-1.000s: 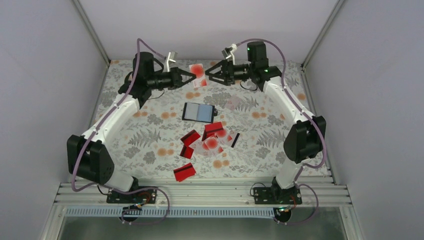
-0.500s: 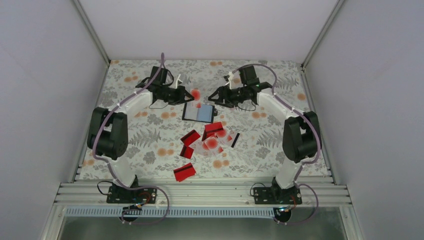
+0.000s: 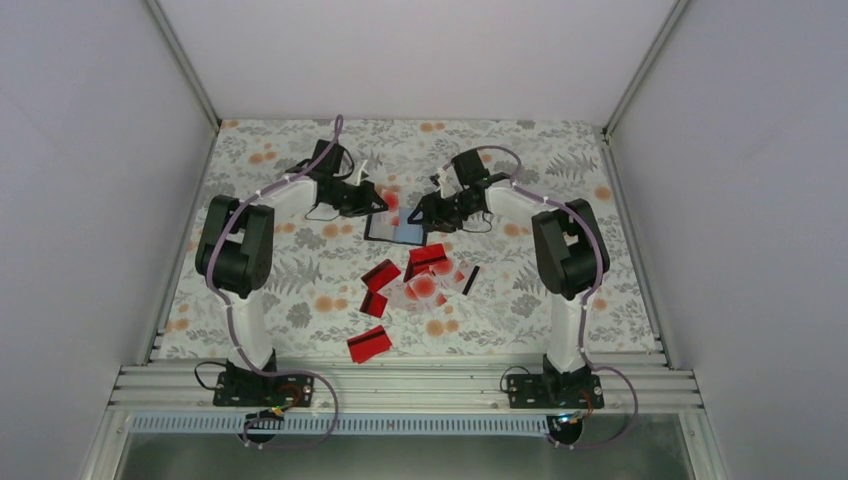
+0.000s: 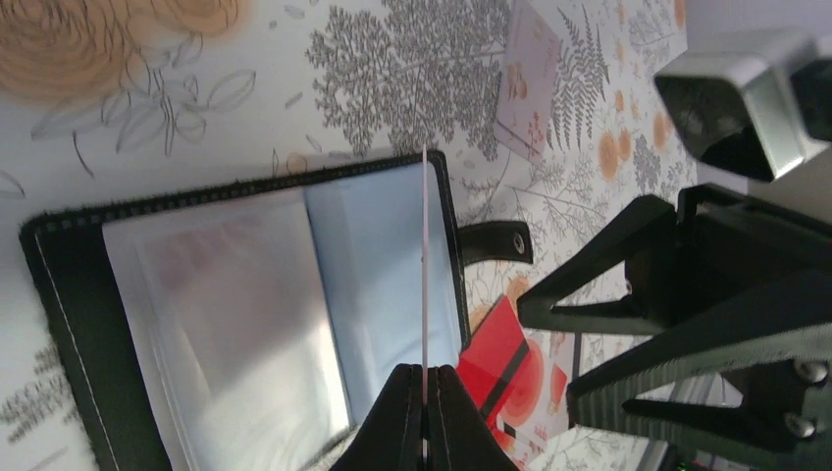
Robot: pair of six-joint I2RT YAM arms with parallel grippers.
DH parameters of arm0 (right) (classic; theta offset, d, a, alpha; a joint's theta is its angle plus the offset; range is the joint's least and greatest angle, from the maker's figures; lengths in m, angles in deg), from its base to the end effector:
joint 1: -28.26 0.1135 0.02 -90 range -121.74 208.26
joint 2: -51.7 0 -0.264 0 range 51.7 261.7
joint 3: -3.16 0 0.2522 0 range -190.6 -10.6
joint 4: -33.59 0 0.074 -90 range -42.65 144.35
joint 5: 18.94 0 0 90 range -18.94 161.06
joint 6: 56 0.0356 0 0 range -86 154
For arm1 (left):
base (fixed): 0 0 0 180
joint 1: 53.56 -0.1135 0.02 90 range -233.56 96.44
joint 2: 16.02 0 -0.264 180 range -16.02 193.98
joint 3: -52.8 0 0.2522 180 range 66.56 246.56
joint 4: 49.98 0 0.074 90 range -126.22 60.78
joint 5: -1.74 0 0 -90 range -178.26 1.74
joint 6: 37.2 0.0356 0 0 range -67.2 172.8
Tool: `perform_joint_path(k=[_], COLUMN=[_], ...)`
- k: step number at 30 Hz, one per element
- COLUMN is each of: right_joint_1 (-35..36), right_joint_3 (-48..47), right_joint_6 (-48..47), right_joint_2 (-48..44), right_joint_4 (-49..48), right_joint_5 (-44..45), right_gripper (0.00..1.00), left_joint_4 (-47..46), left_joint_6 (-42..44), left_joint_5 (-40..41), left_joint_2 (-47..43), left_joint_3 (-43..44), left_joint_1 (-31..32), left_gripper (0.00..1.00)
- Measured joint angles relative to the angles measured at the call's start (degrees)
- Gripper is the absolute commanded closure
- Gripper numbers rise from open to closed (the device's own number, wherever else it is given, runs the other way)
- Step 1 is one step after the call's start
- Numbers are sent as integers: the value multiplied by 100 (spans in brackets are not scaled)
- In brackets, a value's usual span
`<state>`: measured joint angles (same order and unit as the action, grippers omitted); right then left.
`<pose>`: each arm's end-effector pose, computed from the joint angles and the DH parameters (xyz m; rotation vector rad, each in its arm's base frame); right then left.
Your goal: Put the credit cards into the card holder
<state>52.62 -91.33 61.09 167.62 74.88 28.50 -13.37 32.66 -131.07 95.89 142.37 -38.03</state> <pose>0.3691 0.1936 0.1697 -0.1955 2.7718 1.2620 0.3822 -0.1313 0.1768 0.1788 2.6164 -1.1947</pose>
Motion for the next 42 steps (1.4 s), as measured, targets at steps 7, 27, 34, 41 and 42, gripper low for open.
perform_joint_path(k=[7,27,34,41,42], right_joint_1=[55,50,50,46,44], right_joint_3=[-9,-39,-39,-48,-57], right_joint_6=[-87,-317,-317,-317,-315], right_joint_2=[55,527,533,553,557], right_joint_4=[48,83,83,85,90], right_joint_5=[232,358,358,334,328], right_gripper=[49,52,52,52,52], left_joint_4=[42,-2,-48,-170,-179], left_joint_6=[278,450,444,328,302], left_joint_5=[72,192,184,153,142], left_joint_2=[234,590,592,595,595], left_joint_3=[308,470,413,269,247], left_joint_1=[0,-2,-2,-2,-2], left_gripper=[98,98,98,98,98])
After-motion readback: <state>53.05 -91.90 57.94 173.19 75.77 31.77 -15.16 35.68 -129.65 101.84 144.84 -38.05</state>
